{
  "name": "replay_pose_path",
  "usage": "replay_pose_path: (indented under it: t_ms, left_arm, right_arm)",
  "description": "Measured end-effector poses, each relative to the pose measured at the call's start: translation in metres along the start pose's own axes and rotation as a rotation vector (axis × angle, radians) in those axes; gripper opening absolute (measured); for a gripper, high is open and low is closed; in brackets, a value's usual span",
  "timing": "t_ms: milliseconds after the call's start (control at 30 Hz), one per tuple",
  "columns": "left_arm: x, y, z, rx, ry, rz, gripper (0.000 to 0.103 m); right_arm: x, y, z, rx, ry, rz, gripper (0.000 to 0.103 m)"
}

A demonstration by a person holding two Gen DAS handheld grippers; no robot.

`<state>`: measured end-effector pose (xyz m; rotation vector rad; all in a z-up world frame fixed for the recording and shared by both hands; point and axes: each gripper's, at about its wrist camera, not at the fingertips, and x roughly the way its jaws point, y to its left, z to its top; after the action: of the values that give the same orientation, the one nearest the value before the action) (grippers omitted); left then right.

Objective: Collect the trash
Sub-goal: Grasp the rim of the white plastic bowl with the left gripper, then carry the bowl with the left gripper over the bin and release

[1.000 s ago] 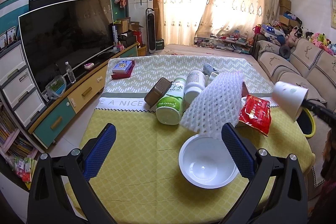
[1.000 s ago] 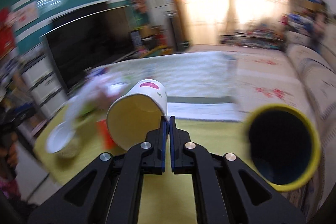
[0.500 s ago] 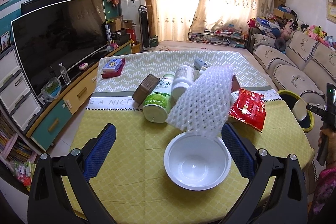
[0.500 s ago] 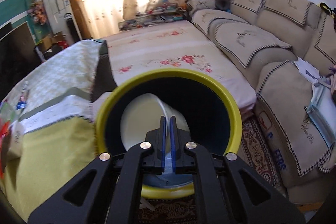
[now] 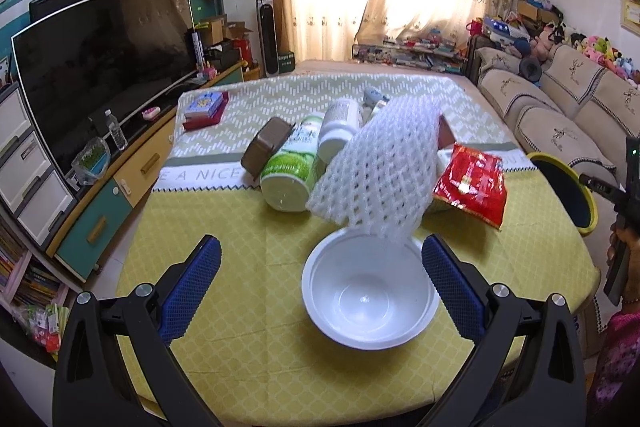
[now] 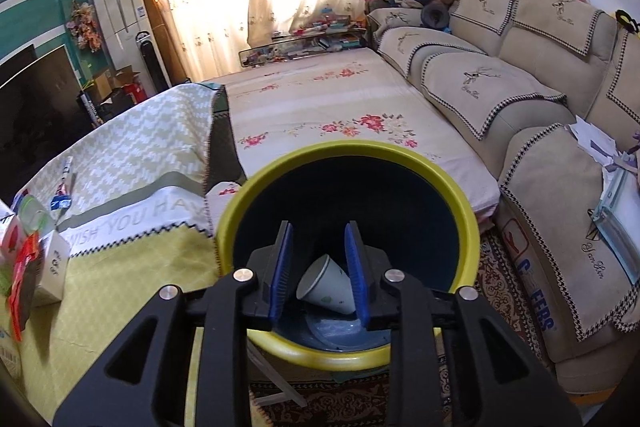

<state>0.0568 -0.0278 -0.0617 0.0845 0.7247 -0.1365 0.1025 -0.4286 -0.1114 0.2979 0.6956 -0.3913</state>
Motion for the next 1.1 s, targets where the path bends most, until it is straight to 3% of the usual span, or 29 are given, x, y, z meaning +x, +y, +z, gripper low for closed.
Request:
replay_pose_path:
  t_ms: [133,467,767,1100]
  left_arm:
    - [0.011,0.004,-0.004,-0.014,0.044,-0.01,0.097]
    - [0.058,0.004,-0.013,0.007,0.196,-0.034,0.055]
    - [0.078,0.007,-0.015,-0.001,0.237,-0.074,0.016]
    - [0.055,0.003,-0.024,0.1,0.244,-0.115,0.011]
  right_arm:
    - [-0.002,0.006,0.0,-0.011,0.004,0.014,0.03]
    - [0.0,0.012,-0.003,-0.021,0.022,0.033,0.031]
    - [0.0,0.014,-0.004,-0.025,0.03,0.043,0.031]
    - [-0.004,0.013,-0.003,-0.024,0.022,0.053,0.031]
